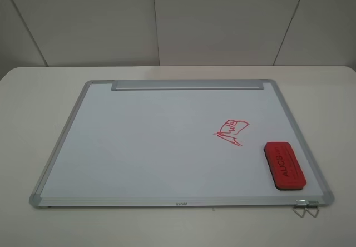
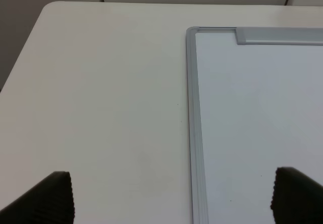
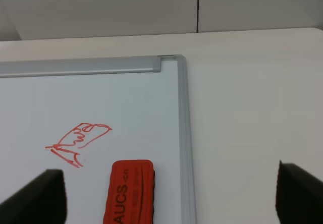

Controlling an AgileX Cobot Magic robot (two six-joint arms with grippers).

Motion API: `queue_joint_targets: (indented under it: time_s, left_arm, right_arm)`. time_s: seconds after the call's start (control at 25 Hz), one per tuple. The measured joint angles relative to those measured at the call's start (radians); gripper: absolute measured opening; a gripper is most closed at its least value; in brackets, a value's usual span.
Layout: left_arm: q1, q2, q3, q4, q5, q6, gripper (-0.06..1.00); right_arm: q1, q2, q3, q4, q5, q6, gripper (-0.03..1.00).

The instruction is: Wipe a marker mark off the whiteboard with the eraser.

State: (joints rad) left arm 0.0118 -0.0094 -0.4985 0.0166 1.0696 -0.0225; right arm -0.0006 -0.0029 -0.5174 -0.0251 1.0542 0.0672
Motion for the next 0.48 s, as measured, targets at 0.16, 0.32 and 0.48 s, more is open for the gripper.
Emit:
queue_joint_targets:
  time_s: [0.16,0.32,0.48]
  left_arm:
    - [0.0,0.0,0.0,0.0,0.0,0.0,0.78]
    - [0.0,0.0,0.0,0.0,0.0,0.0,0.78]
    - [0.0,0.0,0.0,0.0,0.0,0.0,0.78]
  right_arm:
    - [0.0,0.0,0.0,0.0,0.0,0.0,0.74]
    - [0.0,0.0,0.0,0.0,0.0,0.0,0.74]
    - [0.0,0.0,0.0,0.0,0.0,0.0,0.74]
